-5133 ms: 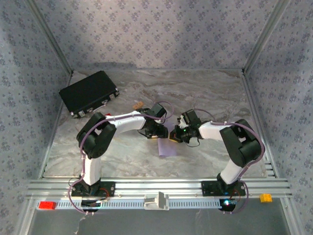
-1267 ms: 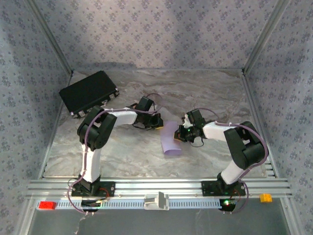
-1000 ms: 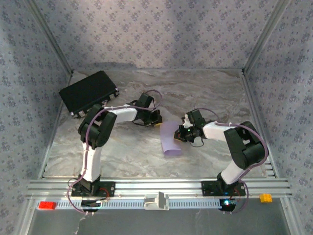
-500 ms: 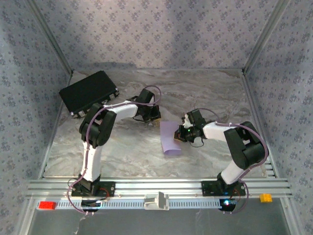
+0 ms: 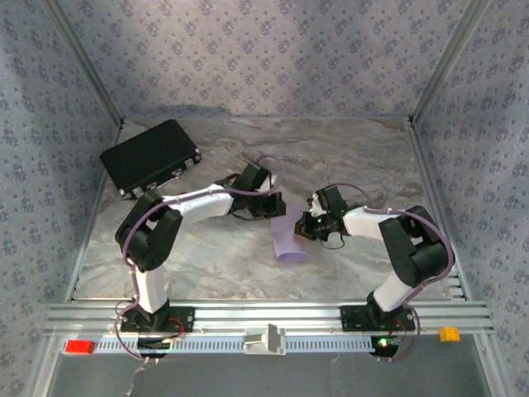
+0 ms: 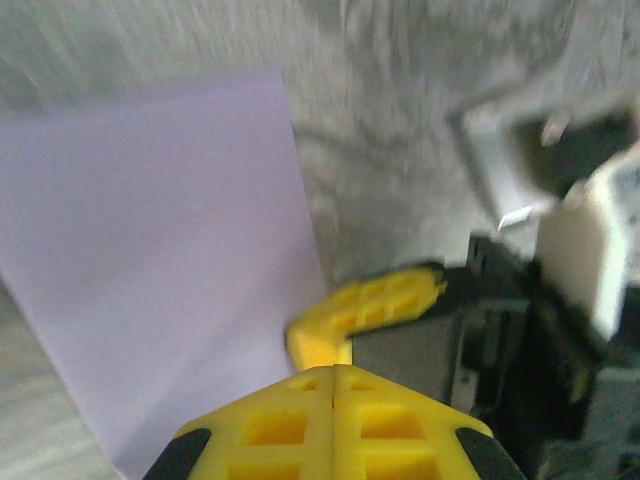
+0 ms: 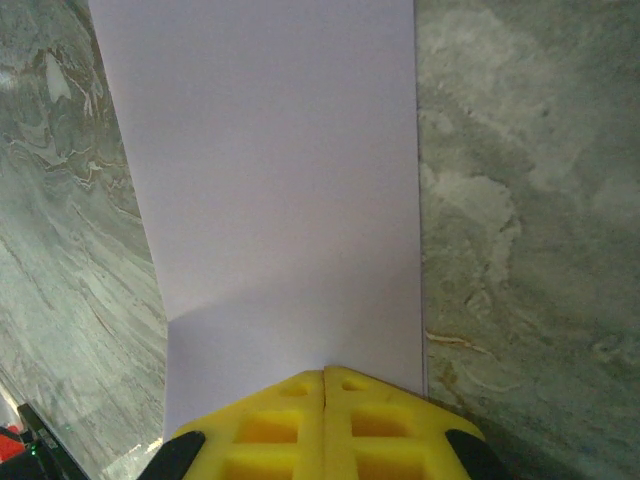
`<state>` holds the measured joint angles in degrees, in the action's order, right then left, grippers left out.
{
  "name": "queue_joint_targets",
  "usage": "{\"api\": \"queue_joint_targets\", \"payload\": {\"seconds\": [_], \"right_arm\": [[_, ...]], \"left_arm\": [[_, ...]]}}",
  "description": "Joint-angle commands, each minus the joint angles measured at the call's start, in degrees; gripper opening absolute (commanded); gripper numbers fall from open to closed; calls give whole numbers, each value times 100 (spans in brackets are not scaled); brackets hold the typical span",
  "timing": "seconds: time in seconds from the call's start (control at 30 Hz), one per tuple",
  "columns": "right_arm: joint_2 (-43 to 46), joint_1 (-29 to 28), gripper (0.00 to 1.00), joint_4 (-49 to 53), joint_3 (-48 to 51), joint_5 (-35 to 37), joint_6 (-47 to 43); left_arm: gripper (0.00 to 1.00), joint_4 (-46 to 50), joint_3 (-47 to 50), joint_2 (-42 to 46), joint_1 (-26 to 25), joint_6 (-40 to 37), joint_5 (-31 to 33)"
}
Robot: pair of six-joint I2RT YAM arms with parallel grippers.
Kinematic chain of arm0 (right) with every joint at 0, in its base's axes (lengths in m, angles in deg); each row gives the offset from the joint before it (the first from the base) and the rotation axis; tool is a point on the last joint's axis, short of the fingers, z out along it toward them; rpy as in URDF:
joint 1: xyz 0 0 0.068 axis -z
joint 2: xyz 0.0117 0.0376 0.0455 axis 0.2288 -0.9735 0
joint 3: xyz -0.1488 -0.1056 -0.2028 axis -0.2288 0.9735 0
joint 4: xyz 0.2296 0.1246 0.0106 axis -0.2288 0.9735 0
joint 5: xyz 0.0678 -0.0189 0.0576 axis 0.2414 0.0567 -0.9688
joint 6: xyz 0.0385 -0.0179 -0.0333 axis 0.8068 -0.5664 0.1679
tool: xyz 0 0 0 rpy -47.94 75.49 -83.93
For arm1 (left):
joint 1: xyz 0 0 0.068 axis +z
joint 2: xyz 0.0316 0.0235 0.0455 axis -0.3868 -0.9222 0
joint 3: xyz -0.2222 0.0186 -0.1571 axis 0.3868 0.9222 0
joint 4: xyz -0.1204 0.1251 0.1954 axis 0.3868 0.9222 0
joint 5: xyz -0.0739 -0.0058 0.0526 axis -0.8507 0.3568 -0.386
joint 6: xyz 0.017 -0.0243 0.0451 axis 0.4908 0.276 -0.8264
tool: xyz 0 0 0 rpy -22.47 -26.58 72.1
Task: Fold a paper plane with a square sheet of paper (pick it up from the middle)
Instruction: First fold the square sheet of paper in half at the center of the table.
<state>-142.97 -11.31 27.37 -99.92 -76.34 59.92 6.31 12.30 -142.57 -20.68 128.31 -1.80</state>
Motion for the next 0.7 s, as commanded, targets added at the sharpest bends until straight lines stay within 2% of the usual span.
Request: {"api": "queue_joint_targets", "payload": {"seconds": [0.0, 0.3, 0.67], "right_arm": [[-164, 4, 0, 636, 284, 705, 65], [-130, 2, 0, 661, 316, 724, 62], [-120, 5, 0, 613, 357, 715, 83]], "left_arm": [[4, -281, 424, 90, -24, 214, -319], [6, -1161, 1037, 167, -14, 454, -521], [6, -1234, 1330, -26, 51, 453, -346]]}}
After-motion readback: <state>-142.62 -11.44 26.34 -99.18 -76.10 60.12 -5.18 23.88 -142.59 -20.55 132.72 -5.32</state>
